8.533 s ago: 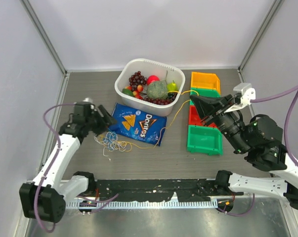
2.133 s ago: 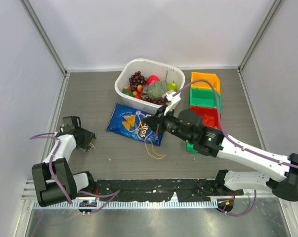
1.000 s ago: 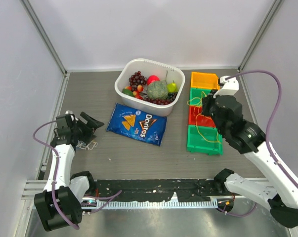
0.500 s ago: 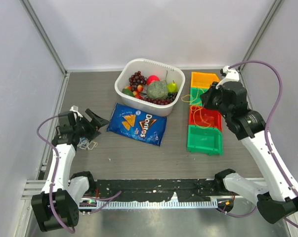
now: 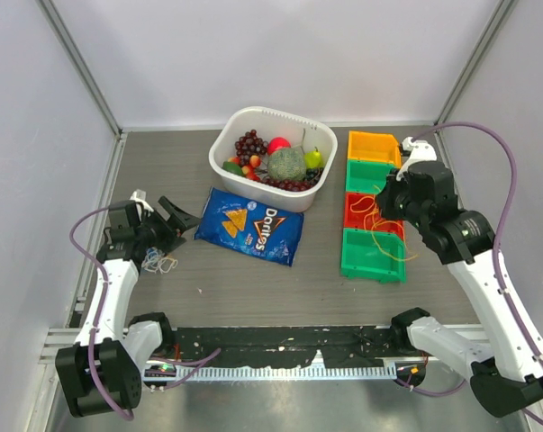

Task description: Untangle the cables

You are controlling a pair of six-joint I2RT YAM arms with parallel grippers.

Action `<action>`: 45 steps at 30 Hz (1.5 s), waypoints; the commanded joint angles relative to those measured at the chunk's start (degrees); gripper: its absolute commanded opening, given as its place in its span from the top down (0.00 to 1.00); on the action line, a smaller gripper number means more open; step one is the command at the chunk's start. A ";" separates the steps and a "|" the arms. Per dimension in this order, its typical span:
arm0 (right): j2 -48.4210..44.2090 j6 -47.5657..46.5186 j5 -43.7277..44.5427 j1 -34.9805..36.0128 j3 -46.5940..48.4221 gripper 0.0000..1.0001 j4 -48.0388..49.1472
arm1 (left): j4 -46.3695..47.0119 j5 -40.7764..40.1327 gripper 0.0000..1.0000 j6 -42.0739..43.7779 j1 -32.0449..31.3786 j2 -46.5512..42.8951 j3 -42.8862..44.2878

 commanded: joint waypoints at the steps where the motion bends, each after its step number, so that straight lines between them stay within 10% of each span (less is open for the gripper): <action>1: -4.68 -4.56 -5.93 -0.01 4.99 0.99 2.65 | 3.12 1.79 0.13 0.88 -0.27 0.78 1.87; 45: -1.53 0.26 -7.95 -0.01 -1.23 0.99 -4.82 | 2.51 1.26 0.14 2.02 -0.45 2.01 2.66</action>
